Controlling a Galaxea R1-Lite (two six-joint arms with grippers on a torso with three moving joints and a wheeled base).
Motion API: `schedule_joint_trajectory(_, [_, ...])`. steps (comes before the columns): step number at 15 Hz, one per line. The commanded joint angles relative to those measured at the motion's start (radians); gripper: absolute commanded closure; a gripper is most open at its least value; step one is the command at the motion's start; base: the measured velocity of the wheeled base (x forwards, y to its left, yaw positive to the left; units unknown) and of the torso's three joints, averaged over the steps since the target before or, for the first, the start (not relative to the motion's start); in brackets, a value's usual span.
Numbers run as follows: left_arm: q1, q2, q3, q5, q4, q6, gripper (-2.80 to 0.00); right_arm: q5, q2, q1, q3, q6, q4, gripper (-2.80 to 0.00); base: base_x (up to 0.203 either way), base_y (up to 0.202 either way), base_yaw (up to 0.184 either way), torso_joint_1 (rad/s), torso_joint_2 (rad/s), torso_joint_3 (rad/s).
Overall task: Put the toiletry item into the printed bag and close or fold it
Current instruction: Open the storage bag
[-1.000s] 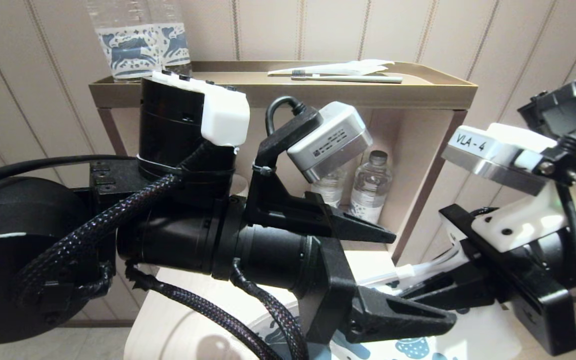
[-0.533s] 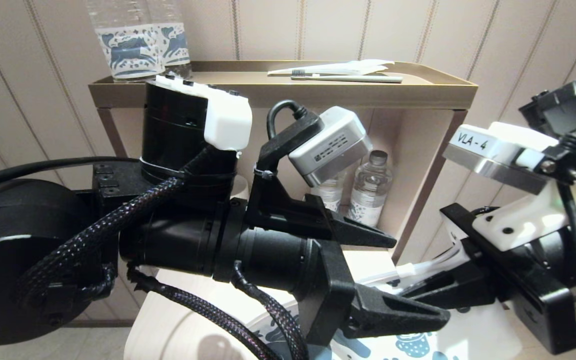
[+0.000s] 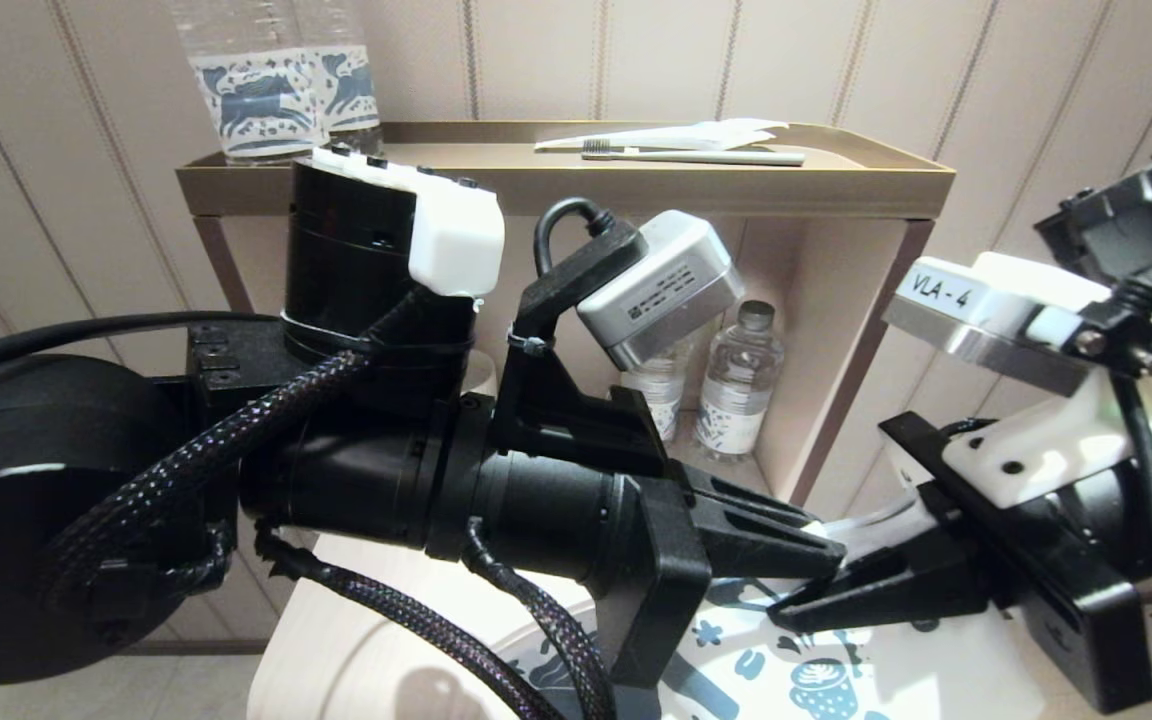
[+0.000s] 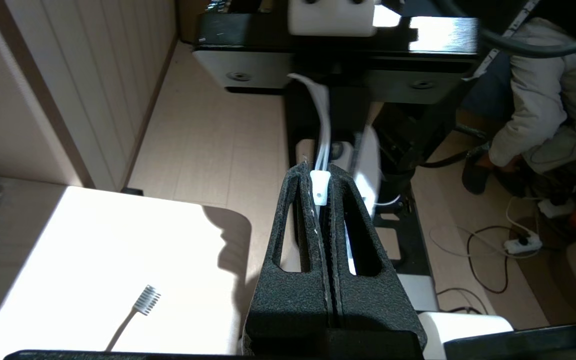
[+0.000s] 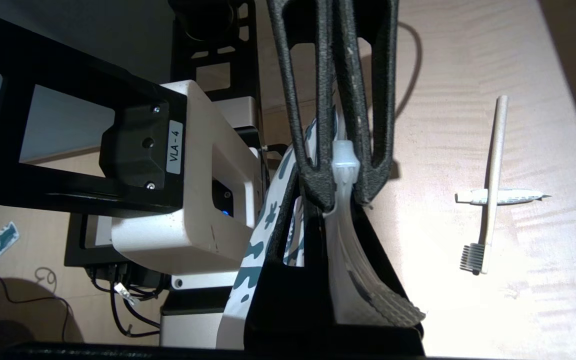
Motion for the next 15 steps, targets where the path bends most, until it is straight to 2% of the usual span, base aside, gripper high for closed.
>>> schedule_joint_trajectory(1, [-0.001,0.0,-0.002,-0.006,-0.003,0.0,0.0,0.005,0.003,0.0,0.005,-0.003,0.003,0.0,0.0,0.0,0.0,0.0,0.0,0.0])
schedule_joint_trajectory(15, [0.025,-0.046,0.142,-0.006,-0.005,0.006,0.0,0.005,-0.041,-0.032,0.005,-0.006,0.004,0.0,0.0,0.0,0.0,0.0,0.0,0.0])
